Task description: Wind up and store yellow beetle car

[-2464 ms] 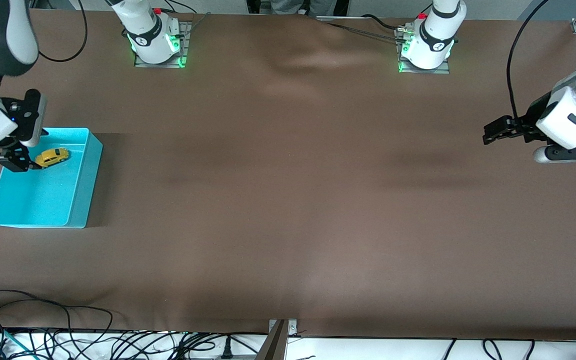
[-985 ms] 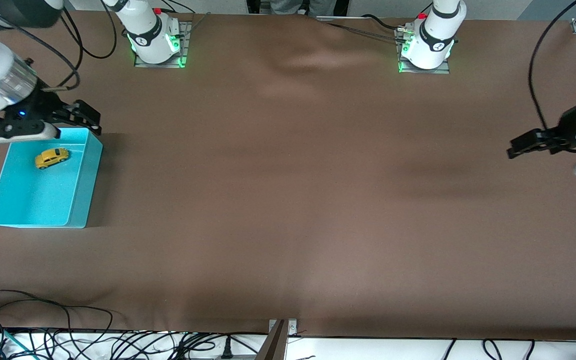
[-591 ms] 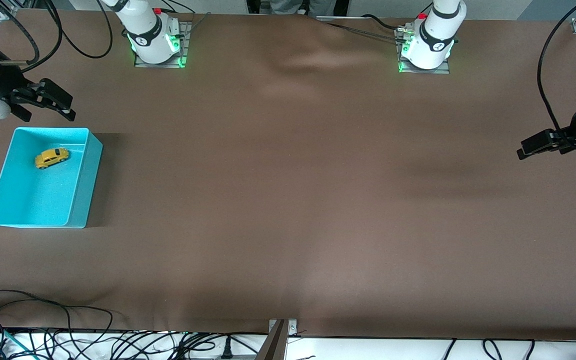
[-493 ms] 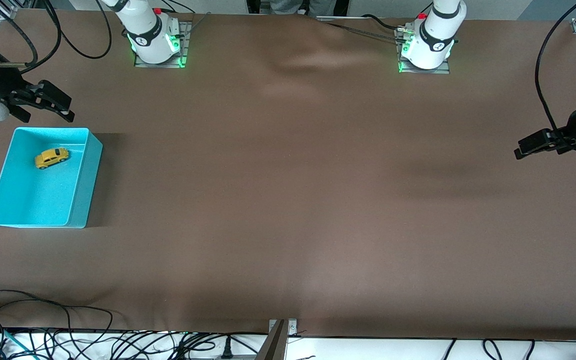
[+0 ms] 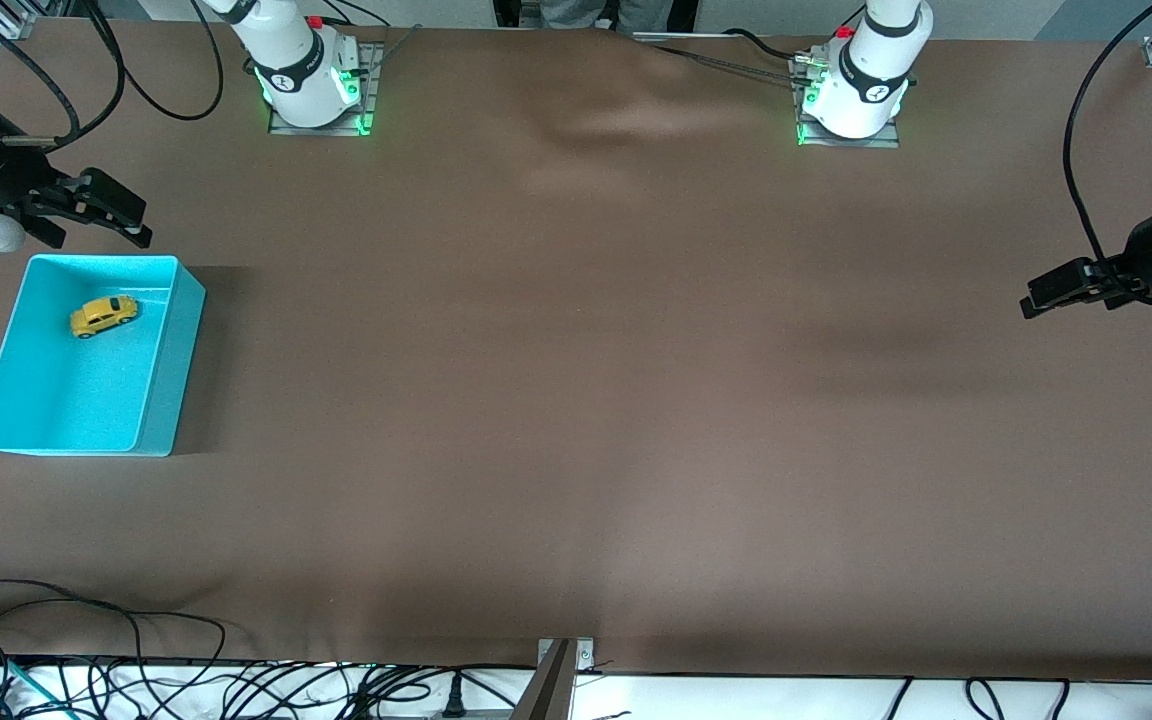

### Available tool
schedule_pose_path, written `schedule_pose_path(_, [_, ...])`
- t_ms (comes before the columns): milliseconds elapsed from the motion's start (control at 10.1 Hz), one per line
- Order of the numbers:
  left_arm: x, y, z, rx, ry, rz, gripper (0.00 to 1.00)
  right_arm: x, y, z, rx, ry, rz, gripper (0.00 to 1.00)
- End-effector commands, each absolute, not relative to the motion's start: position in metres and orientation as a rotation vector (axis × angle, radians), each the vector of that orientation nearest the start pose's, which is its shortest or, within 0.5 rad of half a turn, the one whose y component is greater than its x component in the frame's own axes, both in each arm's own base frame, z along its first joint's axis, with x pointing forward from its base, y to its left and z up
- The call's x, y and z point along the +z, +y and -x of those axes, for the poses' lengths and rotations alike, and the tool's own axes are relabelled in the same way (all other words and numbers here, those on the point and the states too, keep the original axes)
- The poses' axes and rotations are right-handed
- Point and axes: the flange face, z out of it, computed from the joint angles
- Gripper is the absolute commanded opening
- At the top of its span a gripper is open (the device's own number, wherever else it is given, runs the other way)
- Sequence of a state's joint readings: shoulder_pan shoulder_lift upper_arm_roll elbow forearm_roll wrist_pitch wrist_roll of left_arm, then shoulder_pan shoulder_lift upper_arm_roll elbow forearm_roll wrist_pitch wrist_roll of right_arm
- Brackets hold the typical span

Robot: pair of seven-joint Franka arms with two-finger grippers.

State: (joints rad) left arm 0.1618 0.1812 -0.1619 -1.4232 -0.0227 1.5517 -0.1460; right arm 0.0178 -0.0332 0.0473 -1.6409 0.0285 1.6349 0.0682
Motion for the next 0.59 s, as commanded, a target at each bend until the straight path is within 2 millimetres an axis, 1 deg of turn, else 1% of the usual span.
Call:
schedule_pose_path(0, [0.597, 0.007, -0.605, 0.079, -0.211, 3.2, 1.0, 0.62, 0.038, -0.549, -0.02, 0.028, 3.107, 1.0])
schedule_pose_path(197, [0.6, 0.013, -0.605, 0.066, -0.221, 3.192, 1.0, 0.62, 0.036, -0.548, -0.014, 0.02, 3.114, 1.0])
schedule_pose_path(394, [0.602, 0.016, -0.605, 0.058, -0.164, 3.179, 1.0, 0.62, 0.032, -0.547, -0.001, 0.024, 3.124, 1.0])
schedule_pose_path(493, [0.603, 0.016, -0.605, 0.054, -0.154, 3.165, 1.0, 0.62, 0.026, -0.548, -0.001, 0.039, 3.125, 1.0])
